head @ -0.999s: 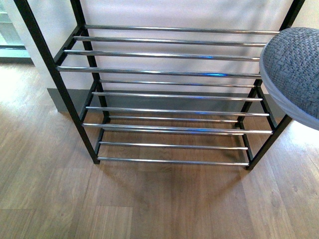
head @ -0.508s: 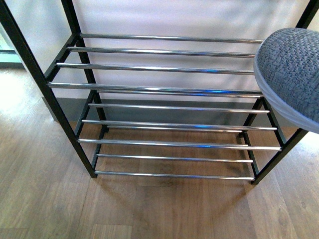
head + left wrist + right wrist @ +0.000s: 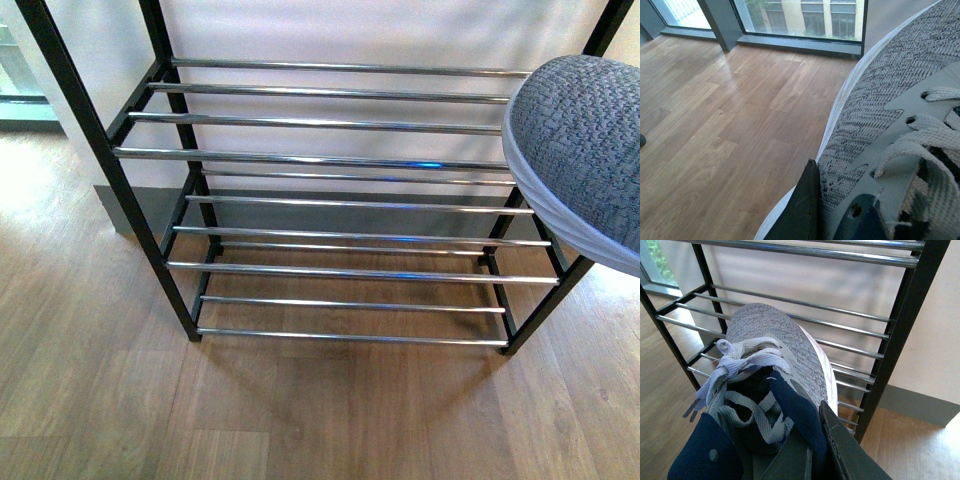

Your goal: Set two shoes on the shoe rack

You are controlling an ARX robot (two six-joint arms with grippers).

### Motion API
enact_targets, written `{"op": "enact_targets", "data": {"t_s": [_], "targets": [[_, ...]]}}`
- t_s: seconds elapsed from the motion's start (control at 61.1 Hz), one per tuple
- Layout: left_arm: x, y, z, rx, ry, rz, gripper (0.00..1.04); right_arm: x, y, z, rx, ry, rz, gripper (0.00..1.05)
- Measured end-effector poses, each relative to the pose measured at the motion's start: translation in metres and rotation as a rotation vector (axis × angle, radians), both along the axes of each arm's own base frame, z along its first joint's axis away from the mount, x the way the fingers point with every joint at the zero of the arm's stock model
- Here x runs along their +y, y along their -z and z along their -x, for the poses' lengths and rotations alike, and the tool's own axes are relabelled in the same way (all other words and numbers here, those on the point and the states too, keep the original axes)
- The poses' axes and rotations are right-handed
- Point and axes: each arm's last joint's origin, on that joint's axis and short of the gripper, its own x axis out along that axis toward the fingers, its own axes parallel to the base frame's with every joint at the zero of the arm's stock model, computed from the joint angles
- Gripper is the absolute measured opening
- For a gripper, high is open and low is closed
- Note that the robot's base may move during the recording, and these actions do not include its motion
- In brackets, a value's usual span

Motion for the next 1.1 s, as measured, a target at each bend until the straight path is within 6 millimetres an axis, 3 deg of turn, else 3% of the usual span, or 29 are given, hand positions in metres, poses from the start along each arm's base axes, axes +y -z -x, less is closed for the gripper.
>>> {"op": "enact_targets", "data": {"t_s": [1.097], "targets": [[0.0000,0.0004,0.0000,0.002,0.001,0.000,0.02,-0.0001,0.0020,-0.0002,0.011,0.002,-0.002,0.01]]}}
